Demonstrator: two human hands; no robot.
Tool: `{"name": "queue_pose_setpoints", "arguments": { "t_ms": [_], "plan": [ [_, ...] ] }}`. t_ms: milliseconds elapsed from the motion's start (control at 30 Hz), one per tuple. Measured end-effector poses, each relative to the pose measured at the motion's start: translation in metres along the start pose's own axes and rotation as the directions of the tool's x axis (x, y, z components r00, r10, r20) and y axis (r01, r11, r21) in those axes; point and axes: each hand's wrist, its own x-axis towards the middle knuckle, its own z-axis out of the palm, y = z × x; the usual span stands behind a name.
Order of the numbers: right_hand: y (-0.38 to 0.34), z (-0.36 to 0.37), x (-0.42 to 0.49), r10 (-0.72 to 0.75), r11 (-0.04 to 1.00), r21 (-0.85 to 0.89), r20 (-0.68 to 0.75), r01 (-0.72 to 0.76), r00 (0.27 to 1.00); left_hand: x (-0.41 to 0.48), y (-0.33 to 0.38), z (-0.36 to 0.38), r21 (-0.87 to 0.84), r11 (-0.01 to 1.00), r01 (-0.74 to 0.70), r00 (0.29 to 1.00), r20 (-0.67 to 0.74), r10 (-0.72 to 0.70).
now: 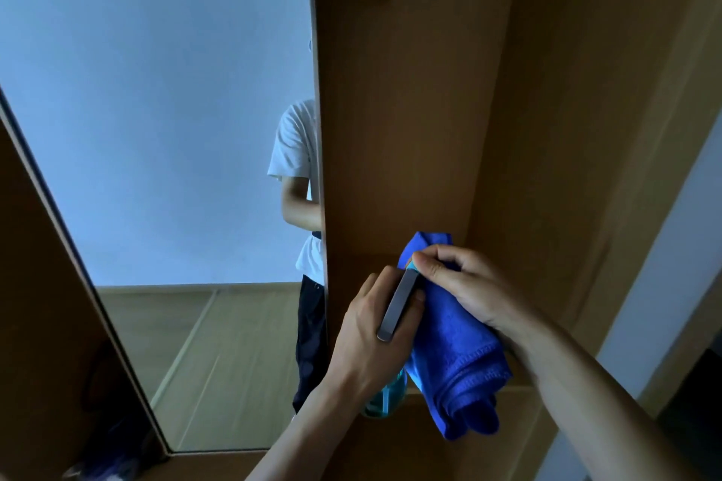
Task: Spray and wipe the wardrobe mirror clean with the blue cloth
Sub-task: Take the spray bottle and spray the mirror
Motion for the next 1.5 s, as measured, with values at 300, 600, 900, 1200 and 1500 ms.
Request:
{"name": "queue_pose_setpoints", "arguments": {
  "t_ms": [300, 600, 900, 1200, 1500],
  "plan": [
    [-0.022, 0.043, -0.01, 0.038, 0.997, -0.07, -0.039, -0.041, 0.999, -0.011, 0.001, -0.042, 0.047, 0.999, -0.015, 0.999, 0.03, 0.013],
    [-0.033, 0.09, -0.017, 0.004, 1.0, -0.029, -0.061, -0.005, 0.998, -0.031, 0.004, -0.094, -0.086, 0.99, 0.11, 0.993, -0.04, -0.114],
    [-0.052, 0.128, -0.035, -0.002, 0.997, -0.071, -0.109, -0.006, 0.994, -0.044, 0.017, -0.15, -0.204, 0.967, 0.152, 0.968, -0.166, -0.187],
    [-0.064, 0.174, -0.053, 0.119, 0.976, 0.199, -0.165, -0.085, 0.979, -0.059, 0.023, -0.193, -0.218, 0.958, 0.184, 0.937, -0.255, -0.239],
    [-0.081, 0.2, -0.059, 0.028, 0.89, 0.452, -0.165, 0.051, 0.986, -0.067, 0.022, -0.213, -0.144, 0.98, 0.137, 0.942, -0.287, -0.174]
  ]
}}
